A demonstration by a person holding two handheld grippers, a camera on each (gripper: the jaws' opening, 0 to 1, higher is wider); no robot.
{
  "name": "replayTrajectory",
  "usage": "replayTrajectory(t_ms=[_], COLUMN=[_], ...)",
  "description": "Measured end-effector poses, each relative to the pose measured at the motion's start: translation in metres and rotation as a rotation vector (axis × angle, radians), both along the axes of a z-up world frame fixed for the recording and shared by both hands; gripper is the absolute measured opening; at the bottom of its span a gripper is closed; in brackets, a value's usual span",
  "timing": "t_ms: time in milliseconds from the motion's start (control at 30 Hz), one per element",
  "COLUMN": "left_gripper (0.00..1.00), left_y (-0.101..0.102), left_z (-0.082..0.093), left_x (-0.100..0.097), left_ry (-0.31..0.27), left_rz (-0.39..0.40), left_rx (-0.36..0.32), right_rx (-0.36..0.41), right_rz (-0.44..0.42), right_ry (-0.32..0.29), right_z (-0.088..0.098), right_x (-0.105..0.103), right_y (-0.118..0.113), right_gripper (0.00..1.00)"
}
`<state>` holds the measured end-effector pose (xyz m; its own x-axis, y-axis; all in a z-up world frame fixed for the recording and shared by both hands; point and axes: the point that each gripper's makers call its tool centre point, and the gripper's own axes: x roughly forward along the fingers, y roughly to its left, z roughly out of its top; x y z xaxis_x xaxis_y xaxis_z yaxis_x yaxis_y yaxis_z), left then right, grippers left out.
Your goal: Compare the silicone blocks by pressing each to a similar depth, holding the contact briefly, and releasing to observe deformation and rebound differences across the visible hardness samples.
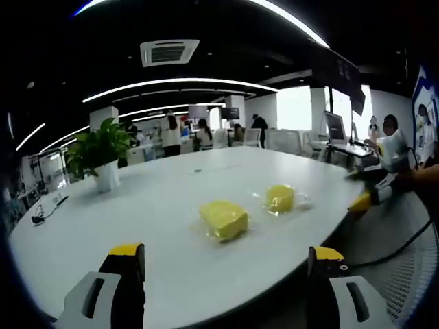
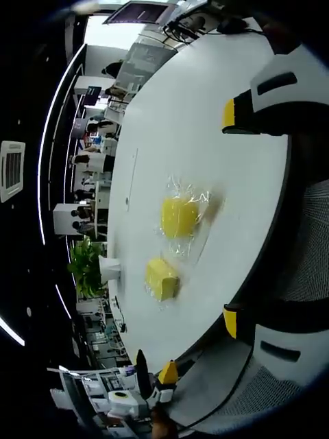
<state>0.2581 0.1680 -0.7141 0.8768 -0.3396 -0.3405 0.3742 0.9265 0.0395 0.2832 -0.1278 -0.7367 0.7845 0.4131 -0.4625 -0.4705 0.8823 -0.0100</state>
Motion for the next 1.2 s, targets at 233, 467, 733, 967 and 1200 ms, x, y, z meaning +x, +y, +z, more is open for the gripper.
replayTrajectory(t_ms=[233,467,733,967,1200], left_gripper=[0.99,0.99,0.97,0.98,0.98], left_y=[-0.0049,-0.0036,-0.0063,-0.0073,-0.0048], left_z=[-0.0005,0.0,0.0045,0.0025,-0.0011], left_x=[-0.002,-0.0022,-0.0026,-0.0038,-0.0049], left_ry=[0.008,0.007,0.002,0.022,0.034], left_rz=[-0.019,-0.009,-0.008,-0.015,-0.007], left_rx=[-0.001,0.011,0.012,0.021,0.031], right_rx=[-0.004,0.012,0.011,0.014,0.014], right_rz=[-0.006,-0.006,-0.007,-0.017,-0.01], right_ry=[0.012,0.006,0.005,-0.005,-0.001], right_z=[-0.0022,0.0001,0.0005,0.0018,0.0008], right_x=[-0.0002,0.0001,0.0008,0.0018,0.0004], right_y=[-0.0012,-0.0001,0.0004,-0.0007,0.0], right_gripper=[0.96,0.96,0.96,0.96,0.96])
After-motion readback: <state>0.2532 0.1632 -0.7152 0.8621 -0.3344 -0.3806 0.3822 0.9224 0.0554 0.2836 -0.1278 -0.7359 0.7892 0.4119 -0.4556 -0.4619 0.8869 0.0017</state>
